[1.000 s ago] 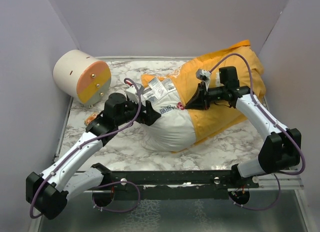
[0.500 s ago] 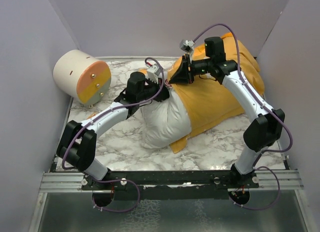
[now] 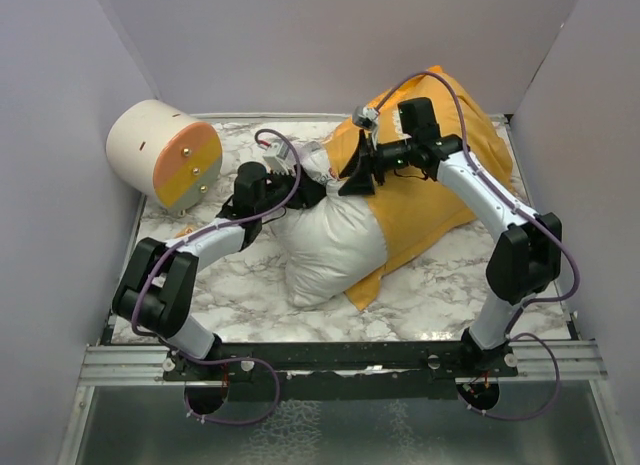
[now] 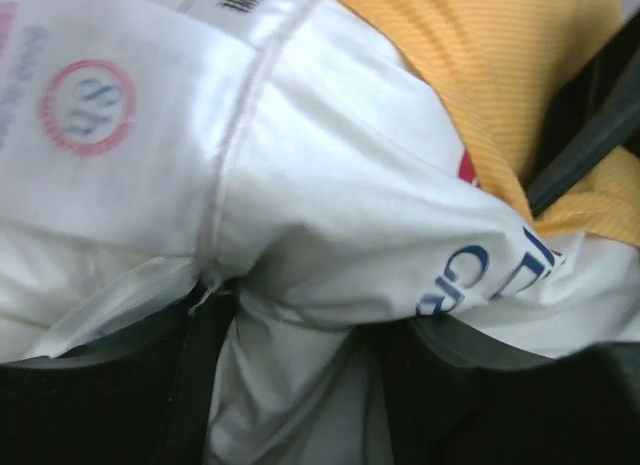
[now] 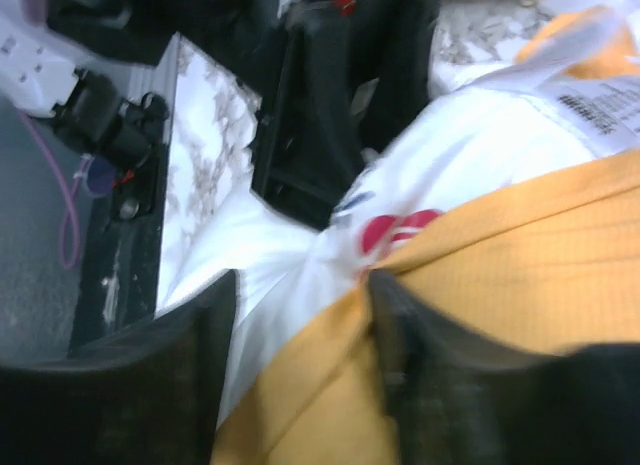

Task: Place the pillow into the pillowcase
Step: Stuff the pillow into the pillowcase.

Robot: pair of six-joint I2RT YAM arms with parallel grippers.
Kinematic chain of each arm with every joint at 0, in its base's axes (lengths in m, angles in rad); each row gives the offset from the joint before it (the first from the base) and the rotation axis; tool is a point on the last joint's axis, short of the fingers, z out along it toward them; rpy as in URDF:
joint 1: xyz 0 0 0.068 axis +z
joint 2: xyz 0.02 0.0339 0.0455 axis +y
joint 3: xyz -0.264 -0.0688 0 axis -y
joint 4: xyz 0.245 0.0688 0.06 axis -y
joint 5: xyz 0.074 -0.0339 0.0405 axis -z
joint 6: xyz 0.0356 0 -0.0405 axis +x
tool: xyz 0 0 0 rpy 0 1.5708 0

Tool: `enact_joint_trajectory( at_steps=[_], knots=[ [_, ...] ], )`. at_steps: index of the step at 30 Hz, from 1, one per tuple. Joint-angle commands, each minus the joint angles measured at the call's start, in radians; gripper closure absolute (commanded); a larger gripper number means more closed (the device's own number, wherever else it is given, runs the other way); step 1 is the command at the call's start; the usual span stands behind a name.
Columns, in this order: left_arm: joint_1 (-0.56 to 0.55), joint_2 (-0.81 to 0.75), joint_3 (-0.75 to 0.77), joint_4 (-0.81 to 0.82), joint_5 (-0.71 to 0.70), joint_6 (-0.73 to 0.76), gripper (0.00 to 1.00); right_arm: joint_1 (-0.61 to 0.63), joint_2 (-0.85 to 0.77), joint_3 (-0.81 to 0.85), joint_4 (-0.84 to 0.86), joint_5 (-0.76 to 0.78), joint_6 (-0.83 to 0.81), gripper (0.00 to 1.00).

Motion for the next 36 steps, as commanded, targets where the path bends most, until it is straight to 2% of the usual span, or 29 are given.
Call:
enact_joint_trajectory(
  at_steps=[1,4,6,9,13,16,19,23,26,32,36],
  knots=[
    [0.038,-0.062,-0.062,-0.107,-0.157,0.032,0.28,-0.035,-0.164,-0.058,-0.196,-0.162,-0.197,0.27],
    [0.049,-0.201,-0.087,-0.239,-0.246,0.105,0.02,-0.075,-0.313,-0.137,-0.146,-0.185,-0.222,0.07],
    [0.061,-0.310,-0.108,-0.309,-0.273,0.124,0.01,-0.120,-0.397,-0.196,-0.119,-0.220,-0.233,0.00],
    [0.068,-0.475,-0.120,-0.423,-0.275,0.151,0.01,-0.204,-0.495,-0.286,-0.106,-0.260,-0.261,0.00],
    [0.062,-0.604,-0.105,-0.558,-0.165,0.170,0.06,-0.279,-0.565,-0.396,-0.188,-0.208,-0.358,0.00],
    [-0.048,-0.659,-0.076,-0.670,-0.164,0.210,0.09,-0.311,-0.620,-0.508,-0.184,-0.157,-0.364,0.00],
    [-0.301,-0.689,-0.077,-0.702,-0.323,0.259,0.09,-0.345,-0.661,-0.621,-0.134,-0.132,-0.313,0.00],
    [-0.655,-0.653,-0.088,-0.723,-0.697,0.350,0.08,-0.406,-0.686,-0.731,-0.037,-0.158,-0.244,0.00],
    [-0.824,-0.562,-0.094,-0.717,-0.962,0.454,0.06,-0.429,-0.684,-0.767,0.001,-0.168,-0.214,0.01],
    [-0.851,-0.321,-0.049,-0.606,-1.270,0.648,0.02,-0.435,-0.662,-0.830,0.103,-0.196,-0.140,0.02],
    [-0.774,-0.184,-0.007,-0.530,-1.323,0.736,0.03,-0.435,-0.654,-0.890,0.205,-0.173,-0.081,0.01]
  ],
)
